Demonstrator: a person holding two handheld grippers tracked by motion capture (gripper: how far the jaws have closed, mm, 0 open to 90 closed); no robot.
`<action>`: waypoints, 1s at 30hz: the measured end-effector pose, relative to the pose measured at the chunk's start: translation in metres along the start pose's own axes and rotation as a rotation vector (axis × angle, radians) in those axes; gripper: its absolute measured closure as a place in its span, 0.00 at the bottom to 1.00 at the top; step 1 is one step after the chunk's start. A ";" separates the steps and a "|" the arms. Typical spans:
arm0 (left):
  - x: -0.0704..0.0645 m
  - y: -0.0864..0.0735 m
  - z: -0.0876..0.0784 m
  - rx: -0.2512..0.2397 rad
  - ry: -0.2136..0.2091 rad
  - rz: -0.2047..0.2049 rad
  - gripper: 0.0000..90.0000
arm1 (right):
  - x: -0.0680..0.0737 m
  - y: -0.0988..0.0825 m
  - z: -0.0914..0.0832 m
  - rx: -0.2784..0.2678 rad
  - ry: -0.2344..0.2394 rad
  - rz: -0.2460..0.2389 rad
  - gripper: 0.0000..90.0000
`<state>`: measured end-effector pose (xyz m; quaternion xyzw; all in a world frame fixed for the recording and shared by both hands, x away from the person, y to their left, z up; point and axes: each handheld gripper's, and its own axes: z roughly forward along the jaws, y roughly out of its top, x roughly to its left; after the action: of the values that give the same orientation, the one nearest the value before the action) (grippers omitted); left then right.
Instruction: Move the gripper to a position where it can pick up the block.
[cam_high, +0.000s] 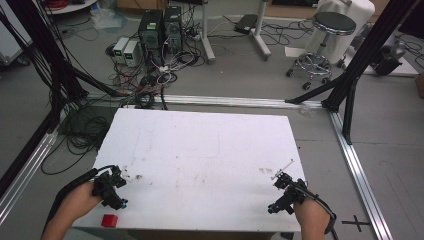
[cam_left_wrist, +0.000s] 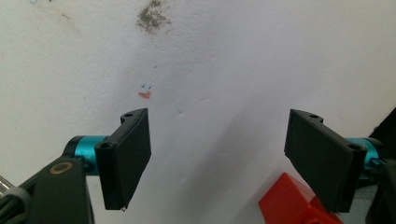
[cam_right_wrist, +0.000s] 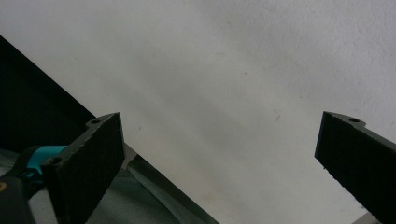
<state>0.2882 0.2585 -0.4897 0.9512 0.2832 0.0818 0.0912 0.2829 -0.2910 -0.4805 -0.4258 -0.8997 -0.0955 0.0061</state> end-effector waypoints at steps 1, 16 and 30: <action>0.000 -0.001 0.000 0.001 -0.001 0.000 0.26 | 0.000 0.000 0.000 -0.001 0.002 0.000 0.01; 0.012 -0.002 -0.012 0.017 -0.041 0.130 0.26 | 0.000 -0.002 -0.003 -0.018 -0.004 0.008 0.01; 0.018 -0.013 -0.021 0.031 -0.081 0.260 0.26 | 0.001 -0.001 -0.001 -0.018 -0.001 0.000 0.01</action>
<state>0.2921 0.2815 -0.4701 0.9837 0.1549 0.0502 0.0765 0.2815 -0.2916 -0.4793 -0.4259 -0.8989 -0.1034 0.0020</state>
